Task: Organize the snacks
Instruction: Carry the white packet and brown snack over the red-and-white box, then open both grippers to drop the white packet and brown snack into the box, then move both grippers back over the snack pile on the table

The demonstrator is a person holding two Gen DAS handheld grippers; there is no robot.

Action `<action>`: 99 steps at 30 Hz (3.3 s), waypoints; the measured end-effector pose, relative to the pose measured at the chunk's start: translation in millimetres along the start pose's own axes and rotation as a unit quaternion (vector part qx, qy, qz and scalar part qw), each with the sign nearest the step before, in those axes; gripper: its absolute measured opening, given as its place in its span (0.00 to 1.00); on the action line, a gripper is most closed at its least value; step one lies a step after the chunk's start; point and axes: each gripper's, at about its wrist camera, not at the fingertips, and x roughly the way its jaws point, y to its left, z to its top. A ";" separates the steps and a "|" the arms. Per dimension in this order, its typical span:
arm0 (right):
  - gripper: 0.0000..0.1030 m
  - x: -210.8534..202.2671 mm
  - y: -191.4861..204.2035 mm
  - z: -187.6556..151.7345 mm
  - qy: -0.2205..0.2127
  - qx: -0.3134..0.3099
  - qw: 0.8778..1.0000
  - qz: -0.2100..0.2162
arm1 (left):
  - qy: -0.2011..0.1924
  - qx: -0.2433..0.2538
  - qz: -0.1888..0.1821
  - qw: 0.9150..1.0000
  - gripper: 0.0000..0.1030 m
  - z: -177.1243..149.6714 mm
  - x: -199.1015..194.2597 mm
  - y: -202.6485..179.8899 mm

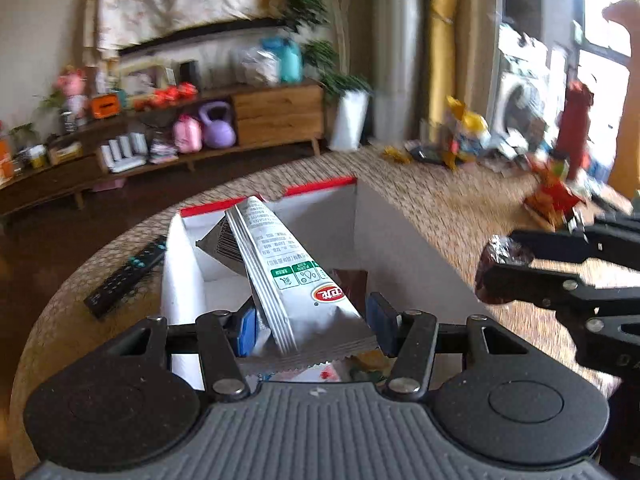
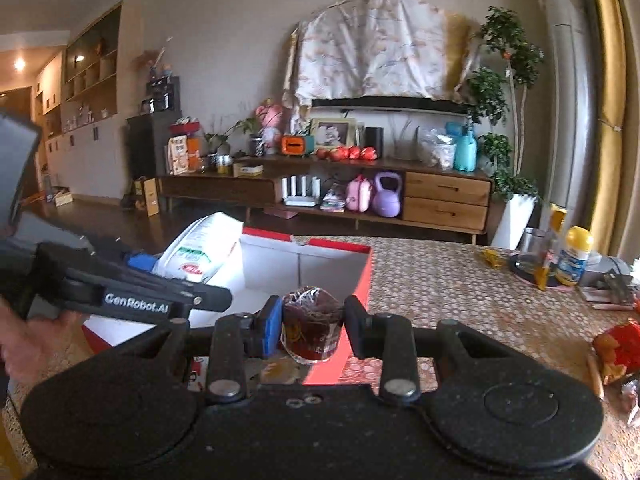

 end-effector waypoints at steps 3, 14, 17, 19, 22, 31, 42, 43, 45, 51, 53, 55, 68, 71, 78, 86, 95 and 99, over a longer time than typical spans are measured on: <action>0.32 8.1 8.7 1.4 0.007 -0.011 1.000 0.011 | 0.030 0.021 -0.018 0.999 0.53 3.1 16.4 13.8; 0.32 53.2 27.0 5.1 0.070 -0.020 0.996 0.053 | 0.109 0.021 -0.049 0.993 0.53 8.9 69.6 49.4; 0.32 61.7 28.4 2.1 0.088 -0.024 0.994 0.057 | 0.114 0.028 -0.047 0.992 0.53 11.4 75.8 50.7; 0.32 65.6 28.4 1.4 0.097 -0.022 0.993 0.061 | 0.116 0.032 -0.044 0.992 0.53 13.0 78.9 50.7; 0.32 66.2 31.0 -2.8 0.102 -0.022 0.993 0.058 | 0.118 0.044 -0.039 0.991 0.53 13.3 80.8 48.2; 0.33 61.9 38.1 -7.1 0.105 -0.043 0.992 0.056 | 0.126 0.057 -0.027 0.990 0.55 12.7 81.4 44.0; 0.62 43.8 38.2 -0.3 0.079 -0.058 0.994 0.046 | 0.115 0.062 -0.011 0.991 0.67 12.4 73.0 38.3; 0.62 40.9 36.9 0.4 0.076 -0.055 0.995 0.046 | 0.112 0.062 -0.011 0.992 0.69 12.6 71.2 37.2; 0.62 36.4 34.0 0.9 0.071 -0.050 0.995 0.045 | 0.104 0.061 -0.006 0.993 0.73 13.8 67.2 34.9; 0.68 20.6 24.7 1.3 0.052 -0.028 0.997 0.044 | 0.073 0.050 -0.002 0.996 0.74 13.7 51.0 26.0; 0.69 17.2 22.0 2.1 0.047 -0.022 0.998 0.045 | 0.064 0.048 0.010 0.997 0.76 12.6 44.4 21.4; 0.69 13.4 19.4 2.2 0.041 -0.016 0.998 0.043 | 0.053 0.047 0.016 0.997 0.76 12.2 36.6 16.6; 0.80 -26.0 -18.4 -13.2 0.016 0.039 0.999 0.010 | -0.037 0.013 0.051 0.998 0.81 7.4 -21.7 -42.6; 0.81 -39.3 -34.5 -20.9 0.013 0.059 0.998 -0.003 | -0.054 0.010 0.043 0.998 0.82 9.1 -28.4 -59.5; 0.84 -62.7 -68.3 -41.7 0.007 0.087 0.995 -0.054 | -0.065 0.003 0.023 0.998 0.82 9.3 -27.7 -90.6; 0.84 -79.8 -101.0 -67.7 0.001 0.111 0.986 -0.126 | -0.079 0.015 0.010 0.997 0.82 6.2 -21.7 -135.2; 0.87 -102.2 -144.1 -90.5 -0.006 0.147 0.971 -0.191 | -0.080 0.027 -0.026 0.996 0.82 8.5 -8.3 -180.5; 0.94 -109.6 -161.1 -99.8 -0.011 0.156 0.963 -0.220 | -0.081 0.040 -0.034 0.995 0.82 10.6 2.9 -202.2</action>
